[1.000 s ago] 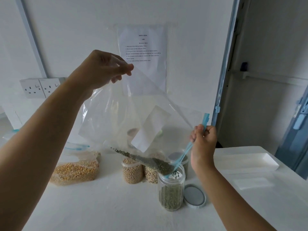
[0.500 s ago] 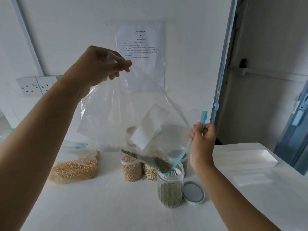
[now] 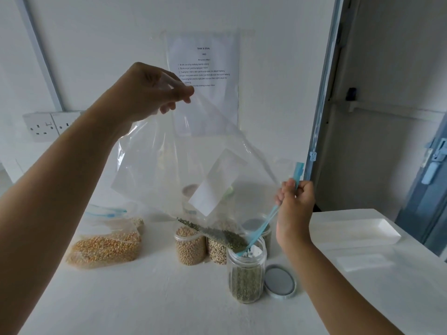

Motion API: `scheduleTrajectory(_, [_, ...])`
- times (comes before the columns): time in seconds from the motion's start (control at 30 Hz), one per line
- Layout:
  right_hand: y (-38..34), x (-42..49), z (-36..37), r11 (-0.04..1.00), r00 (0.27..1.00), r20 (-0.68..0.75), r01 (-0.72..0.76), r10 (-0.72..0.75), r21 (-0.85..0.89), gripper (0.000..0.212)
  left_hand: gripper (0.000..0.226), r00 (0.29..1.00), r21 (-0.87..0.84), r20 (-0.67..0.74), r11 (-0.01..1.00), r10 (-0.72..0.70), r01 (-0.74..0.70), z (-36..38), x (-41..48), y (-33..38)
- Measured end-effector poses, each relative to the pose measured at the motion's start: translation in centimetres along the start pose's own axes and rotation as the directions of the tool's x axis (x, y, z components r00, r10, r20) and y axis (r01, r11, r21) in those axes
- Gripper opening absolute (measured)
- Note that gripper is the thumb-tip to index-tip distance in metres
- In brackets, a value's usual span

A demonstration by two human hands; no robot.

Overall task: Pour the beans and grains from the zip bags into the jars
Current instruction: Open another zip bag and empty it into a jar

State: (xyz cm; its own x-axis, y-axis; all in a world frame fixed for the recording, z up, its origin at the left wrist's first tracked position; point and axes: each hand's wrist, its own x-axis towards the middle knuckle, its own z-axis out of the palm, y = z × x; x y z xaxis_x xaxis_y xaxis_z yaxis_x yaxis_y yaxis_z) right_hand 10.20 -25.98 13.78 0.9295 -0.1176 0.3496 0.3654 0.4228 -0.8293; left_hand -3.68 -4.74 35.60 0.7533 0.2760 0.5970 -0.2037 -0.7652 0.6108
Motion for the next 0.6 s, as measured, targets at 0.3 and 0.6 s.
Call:
scheduleTrajectory(0.3, [0.0, 0.3, -0.2, 1.000, 1.000, -0.009, -0.011, 0.011, 0.028, 0.023, 0.035, 0.999, 0.047, 0.043, 0.999, 0.009, -0.011, 0.2, 0.8, 0.9])
scheduleTrajectory(0.6, [0.3, 0.1, -0.6, 1.000, 0.999, -0.037, -0.018, 0.018, -0.001, 0.023, 0.030, 0.997, 0.052, 0.070, 0.998, 0.016, -0.020, 1.0, 1.5, 1.4])
